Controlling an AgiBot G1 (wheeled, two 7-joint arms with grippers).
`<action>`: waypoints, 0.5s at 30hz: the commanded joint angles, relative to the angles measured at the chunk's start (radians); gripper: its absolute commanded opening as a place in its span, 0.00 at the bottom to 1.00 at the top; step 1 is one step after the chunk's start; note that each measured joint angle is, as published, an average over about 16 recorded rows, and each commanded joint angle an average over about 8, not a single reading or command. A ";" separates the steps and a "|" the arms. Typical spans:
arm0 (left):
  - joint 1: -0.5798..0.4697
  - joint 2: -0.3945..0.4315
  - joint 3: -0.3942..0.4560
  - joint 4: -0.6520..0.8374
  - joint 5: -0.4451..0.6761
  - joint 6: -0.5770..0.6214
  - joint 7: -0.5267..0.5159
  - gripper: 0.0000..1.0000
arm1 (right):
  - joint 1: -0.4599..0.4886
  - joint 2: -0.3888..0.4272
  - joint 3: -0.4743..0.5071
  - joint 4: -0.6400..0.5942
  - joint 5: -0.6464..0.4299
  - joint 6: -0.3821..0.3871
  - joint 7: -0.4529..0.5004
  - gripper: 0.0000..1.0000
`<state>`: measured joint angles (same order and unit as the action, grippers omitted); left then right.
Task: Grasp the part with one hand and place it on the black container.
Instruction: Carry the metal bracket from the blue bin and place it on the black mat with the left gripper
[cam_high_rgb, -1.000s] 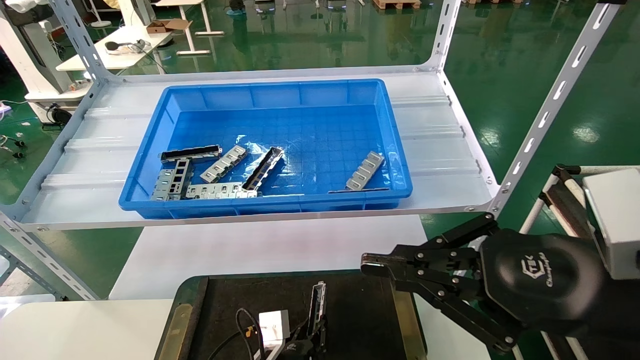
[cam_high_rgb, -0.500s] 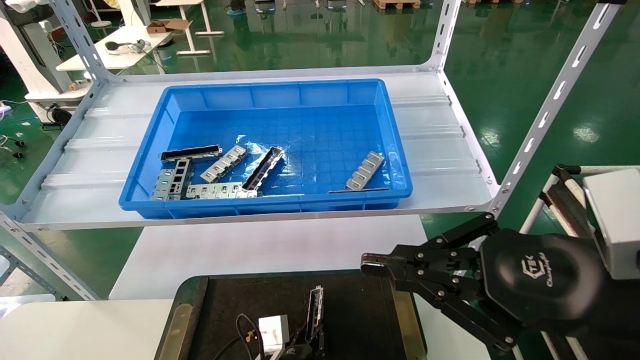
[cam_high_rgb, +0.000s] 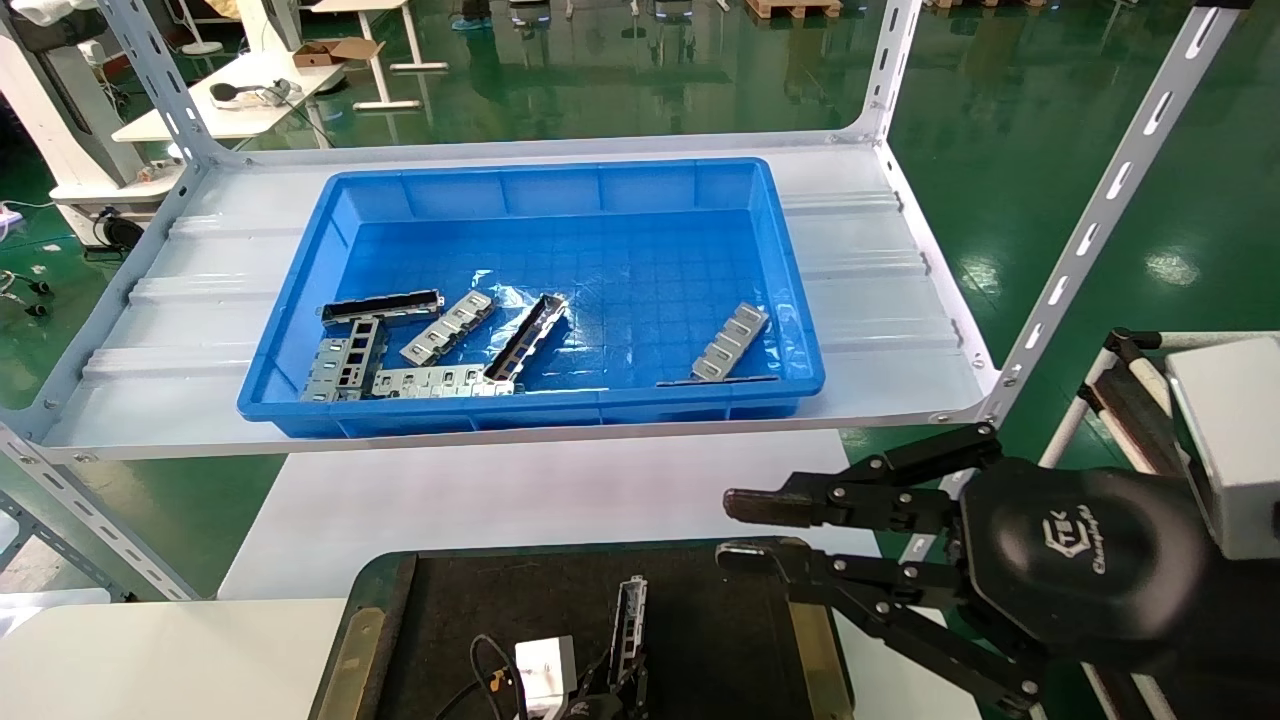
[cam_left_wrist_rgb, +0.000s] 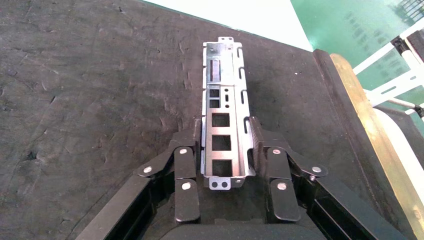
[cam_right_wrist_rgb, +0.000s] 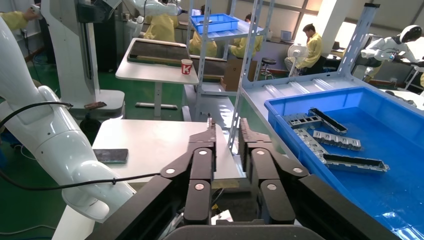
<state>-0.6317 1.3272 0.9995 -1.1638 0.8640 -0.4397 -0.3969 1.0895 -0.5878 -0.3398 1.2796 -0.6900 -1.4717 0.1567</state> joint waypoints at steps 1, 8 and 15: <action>0.000 0.001 0.002 0.000 0.003 -0.001 -0.004 1.00 | 0.000 0.000 0.000 0.000 0.000 0.000 0.000 1.00; 0.007 -0.042 -0.001 -0.068 0.021 0.021 -0.020 1.00 | 0.000 0.000 0.000 0.000 0.000 0.000 0.000 1.00; 0.034 -0.164 -0.019 -0.183 0.063 0.114 -0.042 1.00 | 0.000 0.000 0.000 0.000 0.000 0.000 0.000 1.00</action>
<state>-0.6022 1.1639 0.9697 -1.3263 0.9404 -0.2968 -0.4411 1.0896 -0.5877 -0.3401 1.2796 -0.6898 -1.4716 0.1565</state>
